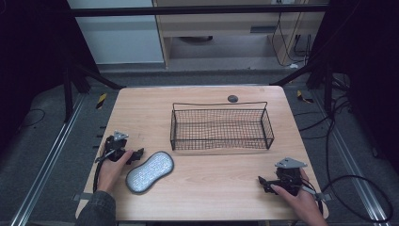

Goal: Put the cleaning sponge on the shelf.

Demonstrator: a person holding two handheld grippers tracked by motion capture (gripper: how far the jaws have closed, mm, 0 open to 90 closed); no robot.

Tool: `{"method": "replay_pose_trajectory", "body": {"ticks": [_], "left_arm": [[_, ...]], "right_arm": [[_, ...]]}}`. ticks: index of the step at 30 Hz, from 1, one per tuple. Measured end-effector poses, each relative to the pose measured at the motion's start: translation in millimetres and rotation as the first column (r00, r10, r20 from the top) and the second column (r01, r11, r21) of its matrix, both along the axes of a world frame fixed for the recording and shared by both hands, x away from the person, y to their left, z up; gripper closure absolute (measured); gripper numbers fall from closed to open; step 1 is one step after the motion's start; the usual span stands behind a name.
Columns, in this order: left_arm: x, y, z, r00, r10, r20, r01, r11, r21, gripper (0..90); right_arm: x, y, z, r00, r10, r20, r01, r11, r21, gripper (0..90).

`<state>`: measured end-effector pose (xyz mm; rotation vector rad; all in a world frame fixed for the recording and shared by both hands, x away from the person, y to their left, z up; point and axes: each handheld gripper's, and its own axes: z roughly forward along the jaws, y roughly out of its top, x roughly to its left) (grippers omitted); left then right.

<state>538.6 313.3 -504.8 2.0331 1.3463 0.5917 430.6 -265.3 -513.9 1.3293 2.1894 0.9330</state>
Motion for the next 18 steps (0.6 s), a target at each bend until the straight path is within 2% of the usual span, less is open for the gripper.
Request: {"method": "replay_pose_trajectory", "body": {"ticks": [1, 2, 4, 6, 7, 8, 9, 10, 12, 13, 14, 17, 18], "left_arm": [[0.0, 0.0, 0.0, 1.0, 0.0, 0.0, 0.0, 1.0, 0.0, 4.5], [-2.6, 0.6, 5.1, 0.9997, 0.002, 0.023, -0.003, 1.0, 0.008, 3.5], [-4.6, 1.7, 8.7, 0.9995, 0.003, 0.033, -0.003, 1.0, 0.006, 2.5], [-10.7, 4.7, 15.7, 0.9987, 0.007, 0.051, -0.007, 1.0, -0.003, 3.3], [-19.4, 7.3, 21.2, 0.998, -0.003, 0.063, 0.003, 1.0, 0.004, 3.3], [-19.4, 7.3, 21.2, 0.998, -0.003, 0.063, 0.003, 1.0, 0.004, 3.2], [-29.8, 9.0, 26.7, 0.9976, -0.022, 0.066, 0.02, 0.9994, 0.028, 3.1], [-29.8, 9.0, 26.7, 0.9976, -0.022, 0.066, 0.02, 0.9994, 0.028, 3.2], [-40.9, 10.5, 36.7, 0.9963, -0.031, 0.08, 0.031, 0.9995, 0.008, 3.6], [-40.9, 10.5, 36.7, 0.9963, -0.031, 0.08, 0.031, 0.9995, 0.008, 3.6], [-43.0, 8.7, 43.8, 0.9958, -0.038, 0.084, 0.038, 0.9993, -0.002, 3.7], [-44.9, 5.7, 51.1, 0.9956, -0.061, 0.071, 0.061, 0.9981, 0.007, 3.9], [-48.0, 2.4, 56.9, 0.9948, -0.076, 0.068, 0.074, 0.997, 0.021, 4.1]], "right_arm": [[0.2, 0.2, -0.1, 1.0, -0.003, 0.001, 0.003, 1.0, 0.0, 0.3], [0.3, 0.2, -0.1, 1.0, -0.003, 0.001, 0.003, 1.0, -0.002, 0.3], [0.3, 0.2, -0.1, 1.0, -0.003, 0.001, 0.003, 1.0, -0.002, 0.3], [0.6, 0.1, 0.0, 1.0, -0.002, 0.001, 0.002, 1.0, -0.001, 0.3], [0.7, 0.4, 0.0, 1.0, -0.005, -0.002, 0.005, 1.0, 0.002, 0.3], [1.1, 0.5, 0.0, 1.0, -0.007, -0.003, 0.007, 1.0, 0.001, 0.3], [1.6, 0.4, 0.0, 1.0, -0.005, -0.001, 0.005, 1.0, -0.002, 0.3], [1.8, 0.4, 0.1, 1.0, -0.005, -0.001, 0.005, 1.0, 0.0, 0.3], [2.0, 0.4, 0.1, 1.0, -0.004, -0.001, 0.004, 1.0, 0.0, 0.3], [2.1, 0.4, 0.1, 1.0, -0.003, -0.001, 0.003, 1.0, 0.0, 0.3], [2.2, 0.3, 0.1, 1.0, -0.003, -0.002, 0.003, 1.0, 0.0, 0.3], [2.4, 0.2, 0.1, 1.0, -0.001, 0.0, 0.001, 1.0, -0.001, 0.3], [2.4, 0.2, 0.1, 1.0, -0.001, 0.0, 0.001, 1.0, -0.001, 0.3]]}}
